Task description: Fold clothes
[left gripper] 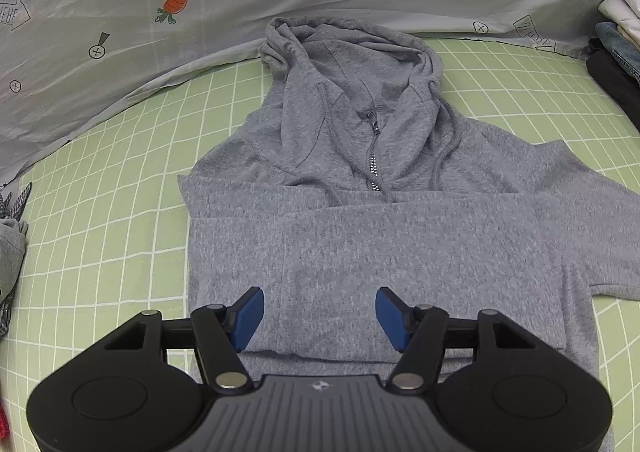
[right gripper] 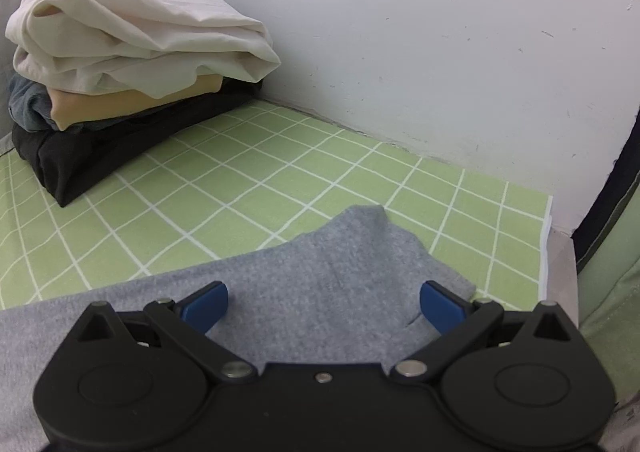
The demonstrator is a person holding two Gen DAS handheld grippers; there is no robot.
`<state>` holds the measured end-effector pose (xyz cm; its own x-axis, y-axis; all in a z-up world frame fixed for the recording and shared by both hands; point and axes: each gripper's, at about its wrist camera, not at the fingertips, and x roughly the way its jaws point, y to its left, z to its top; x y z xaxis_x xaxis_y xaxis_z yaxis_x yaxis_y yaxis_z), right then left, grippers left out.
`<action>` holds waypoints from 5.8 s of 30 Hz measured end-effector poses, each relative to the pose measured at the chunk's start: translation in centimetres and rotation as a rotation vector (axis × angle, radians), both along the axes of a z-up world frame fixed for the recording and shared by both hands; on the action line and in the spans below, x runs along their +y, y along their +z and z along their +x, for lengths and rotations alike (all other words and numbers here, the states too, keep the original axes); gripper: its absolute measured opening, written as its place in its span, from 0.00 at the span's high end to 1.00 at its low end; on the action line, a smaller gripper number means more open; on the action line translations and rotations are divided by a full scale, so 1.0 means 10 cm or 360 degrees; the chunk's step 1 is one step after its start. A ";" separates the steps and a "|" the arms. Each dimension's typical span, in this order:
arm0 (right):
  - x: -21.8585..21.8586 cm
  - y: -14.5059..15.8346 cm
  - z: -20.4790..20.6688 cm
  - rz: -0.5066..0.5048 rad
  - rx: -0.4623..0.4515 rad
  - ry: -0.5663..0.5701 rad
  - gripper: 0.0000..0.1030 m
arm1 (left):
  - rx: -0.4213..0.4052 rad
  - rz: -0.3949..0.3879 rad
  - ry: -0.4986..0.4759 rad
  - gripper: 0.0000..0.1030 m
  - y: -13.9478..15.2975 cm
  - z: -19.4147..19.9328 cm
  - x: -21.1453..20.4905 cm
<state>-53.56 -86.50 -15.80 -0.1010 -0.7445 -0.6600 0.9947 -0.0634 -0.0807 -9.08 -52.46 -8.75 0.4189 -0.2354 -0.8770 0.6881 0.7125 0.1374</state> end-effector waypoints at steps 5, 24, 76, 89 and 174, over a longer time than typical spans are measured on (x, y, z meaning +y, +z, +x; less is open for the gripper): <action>-0.09 -0.03 -0.13 0.0008 -0.0106 -0.0041 0.00 | -0.0003 0.0008 -0.0001 0.39 0.02 -0.03 -0.03; 0.56 -0.04 0.41 0.0179 -0.1164 0.0086 0.87 | 0.0036 -0.0078 0.0050 0.39 0.07 -0.02 0.07; 1.21 -0.08 1.60 -0.0039 -0.0120 0.0717 0.00 | 0.0258 -0.0317 -0.0645 0.26 0.14 -0.70 -0.93; 1.19 -0.10 1.63 -0.0039 -0.0121 0.0740 0.00 | 0.0188 -0.0336 -0.0696 0.87 0.04 -0.81 -1.11; 3.05 0.55 3.19 0.0057 0.0118 0.1324 0.00 | 0.0077 -0.0425 0.0248 0.29 -0.18 1.09 1.91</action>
<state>-21.71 -56.02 -10.34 0.4284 -0.5739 -0.6979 0.7079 0.6932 -0.1356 1.79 -33.31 -10.55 0.4271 -0.3962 -0.8128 0.5687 0.8165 -0.0992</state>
